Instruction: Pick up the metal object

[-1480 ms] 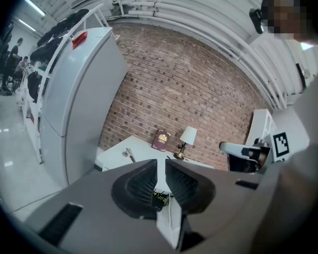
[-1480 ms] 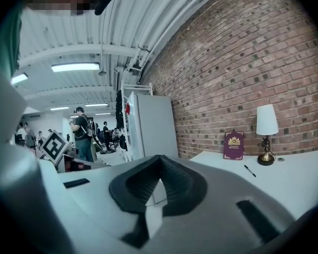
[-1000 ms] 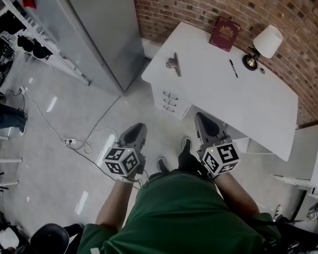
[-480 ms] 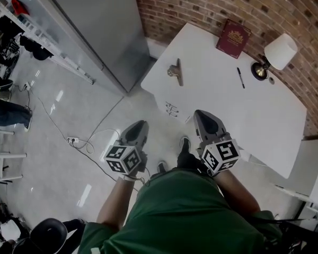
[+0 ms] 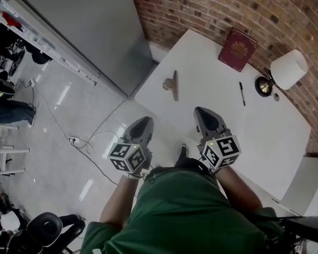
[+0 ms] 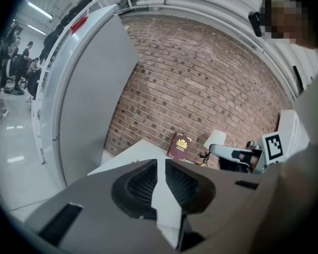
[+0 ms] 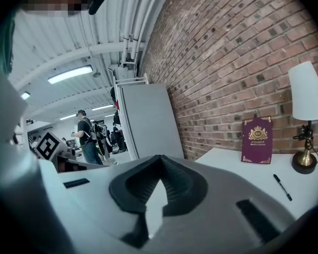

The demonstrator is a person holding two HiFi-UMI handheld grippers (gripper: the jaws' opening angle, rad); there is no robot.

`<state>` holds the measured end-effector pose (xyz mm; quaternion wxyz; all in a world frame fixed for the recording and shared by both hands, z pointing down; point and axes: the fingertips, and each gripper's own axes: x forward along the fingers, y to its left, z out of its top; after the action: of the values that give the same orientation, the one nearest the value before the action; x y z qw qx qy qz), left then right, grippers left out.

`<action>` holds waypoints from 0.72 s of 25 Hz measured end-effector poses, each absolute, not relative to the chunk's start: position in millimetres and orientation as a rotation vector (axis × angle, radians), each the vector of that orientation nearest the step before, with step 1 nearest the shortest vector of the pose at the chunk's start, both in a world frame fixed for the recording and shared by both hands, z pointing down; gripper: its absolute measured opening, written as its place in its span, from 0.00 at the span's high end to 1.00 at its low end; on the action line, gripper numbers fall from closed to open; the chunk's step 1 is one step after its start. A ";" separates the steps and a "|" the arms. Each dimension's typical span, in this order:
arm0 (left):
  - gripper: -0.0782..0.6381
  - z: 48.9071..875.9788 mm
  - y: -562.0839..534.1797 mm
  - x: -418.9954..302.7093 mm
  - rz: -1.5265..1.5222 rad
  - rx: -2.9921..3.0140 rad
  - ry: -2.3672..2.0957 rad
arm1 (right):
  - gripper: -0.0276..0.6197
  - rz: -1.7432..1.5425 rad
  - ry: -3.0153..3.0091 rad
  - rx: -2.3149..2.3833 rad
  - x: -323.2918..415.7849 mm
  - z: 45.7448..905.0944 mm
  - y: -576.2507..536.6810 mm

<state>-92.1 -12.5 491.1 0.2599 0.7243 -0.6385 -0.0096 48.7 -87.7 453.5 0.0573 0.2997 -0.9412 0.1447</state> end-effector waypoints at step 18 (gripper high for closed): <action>0.83 499.7 -91.8 -137.1 0.009 1.943 -1.714 | 0.95 0.507 -2.770 1.018 38.8 462.3 -147.7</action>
<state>-137.1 -91.8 499.7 0.2719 0.7215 -0.6367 0.0033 38.8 -147.7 462.3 0.0733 0.3389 -0.9226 0.1690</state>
